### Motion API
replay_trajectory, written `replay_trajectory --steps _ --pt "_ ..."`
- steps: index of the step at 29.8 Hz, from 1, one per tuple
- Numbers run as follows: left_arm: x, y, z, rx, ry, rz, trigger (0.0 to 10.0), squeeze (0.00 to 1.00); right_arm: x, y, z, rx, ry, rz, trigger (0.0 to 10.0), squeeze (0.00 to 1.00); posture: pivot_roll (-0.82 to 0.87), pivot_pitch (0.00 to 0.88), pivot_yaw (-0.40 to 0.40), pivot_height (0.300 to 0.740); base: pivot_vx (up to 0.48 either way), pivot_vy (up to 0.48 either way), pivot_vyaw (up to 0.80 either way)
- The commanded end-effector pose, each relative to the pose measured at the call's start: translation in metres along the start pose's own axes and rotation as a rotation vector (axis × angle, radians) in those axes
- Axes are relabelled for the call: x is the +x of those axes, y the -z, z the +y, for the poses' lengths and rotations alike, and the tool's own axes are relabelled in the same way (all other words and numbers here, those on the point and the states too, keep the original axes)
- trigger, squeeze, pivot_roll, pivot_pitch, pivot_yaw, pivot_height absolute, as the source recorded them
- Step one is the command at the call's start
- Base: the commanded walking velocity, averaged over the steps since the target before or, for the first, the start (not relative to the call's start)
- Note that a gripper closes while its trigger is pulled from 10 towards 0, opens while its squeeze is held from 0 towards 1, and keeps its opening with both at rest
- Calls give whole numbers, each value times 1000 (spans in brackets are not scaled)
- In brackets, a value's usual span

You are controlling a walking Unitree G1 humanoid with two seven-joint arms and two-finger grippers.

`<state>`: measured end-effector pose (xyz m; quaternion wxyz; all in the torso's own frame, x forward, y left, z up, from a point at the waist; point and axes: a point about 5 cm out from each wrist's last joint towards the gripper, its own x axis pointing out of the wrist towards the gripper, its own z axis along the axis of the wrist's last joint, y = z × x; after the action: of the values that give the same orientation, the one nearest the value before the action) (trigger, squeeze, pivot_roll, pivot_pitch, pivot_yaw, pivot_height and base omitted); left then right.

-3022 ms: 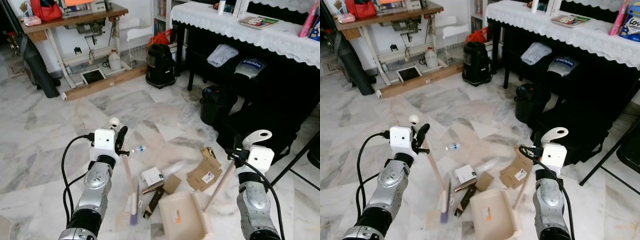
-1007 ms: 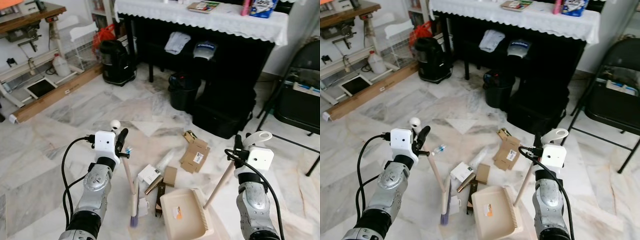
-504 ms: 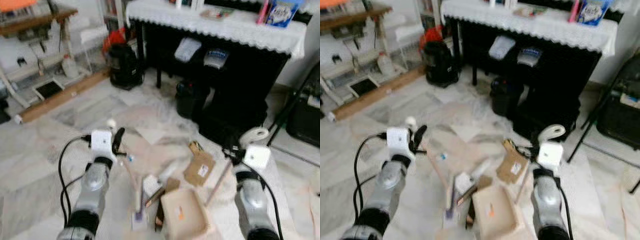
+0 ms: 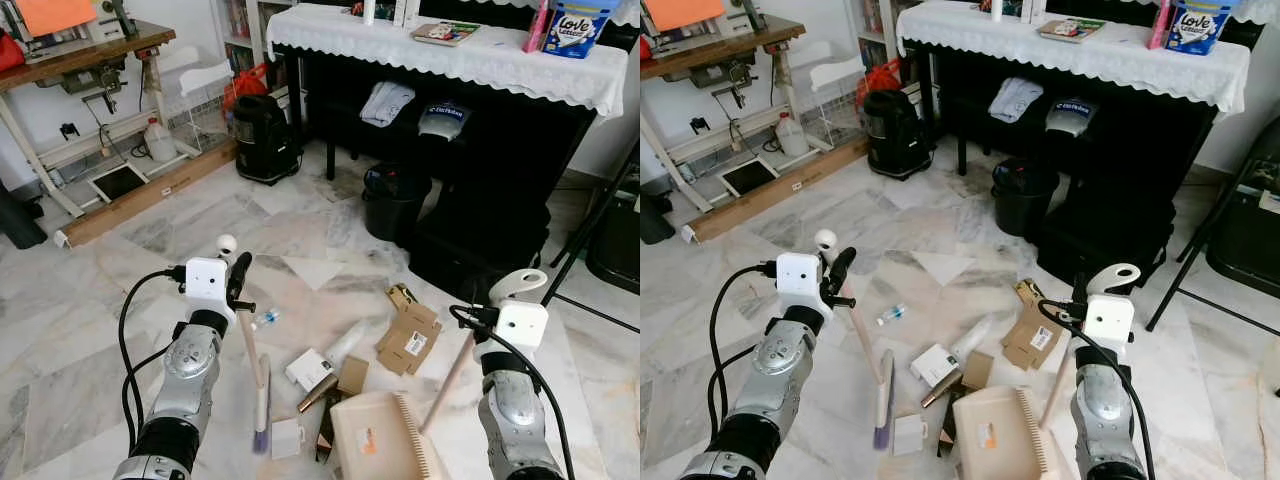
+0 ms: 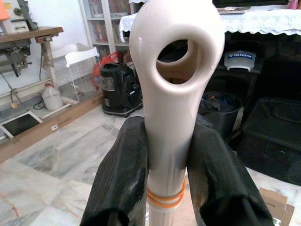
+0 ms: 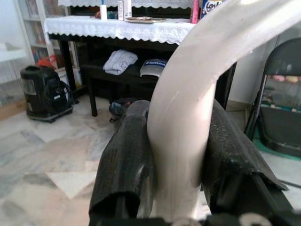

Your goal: Sweep floor

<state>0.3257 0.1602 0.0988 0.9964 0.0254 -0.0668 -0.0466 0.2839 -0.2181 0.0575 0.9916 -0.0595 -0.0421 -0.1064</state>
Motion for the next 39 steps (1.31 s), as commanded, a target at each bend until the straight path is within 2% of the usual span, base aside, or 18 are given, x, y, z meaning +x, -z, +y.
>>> replay_trajectory --steps 1,7,12,22,28,34,37,39 --pt "1 -6 3 9 0 -35 10000 0 -1 0 -2 -27 2 -7 10000 0 -127 0 37 740 0 0 0" --pt "0 -6 6 13 3 -33 10000 0 -7 8 -12 -69 73 15 10000 0 -121 0 45 740 0 0 0" --pt "0 -6 7 16 7 -32 10000 0 -11 14 -13 -79 89 37 10000 0 -118 0 50 740 0 0 0" --pt "1 -7 5 12 26 -33 10000 0 -24 32 7 -41 75 126 10000 0 -109 0 61 740 0 0 0" --pt "2 -8 5 10 31 -35 10000 0 -31 39 9 -67 55 152 10000 0 -106 0 61 740 0 0 0" --pt "1 -8 4 4 36 -35 10000 0 -33 38 2 -124 58 129 10000 0 -111 0 58 740 0 0 0" --pt "1 -8 3 1 38 -35 10000 0 -33 39 2 -120 52 134 10000 0 -111 0 58 740 0 0 0" --pt "1 -8 2 -2 40 -35 10000 0 -33 39 8 -92 14 138 10000 0 -112 0 56 740 0 0 0"
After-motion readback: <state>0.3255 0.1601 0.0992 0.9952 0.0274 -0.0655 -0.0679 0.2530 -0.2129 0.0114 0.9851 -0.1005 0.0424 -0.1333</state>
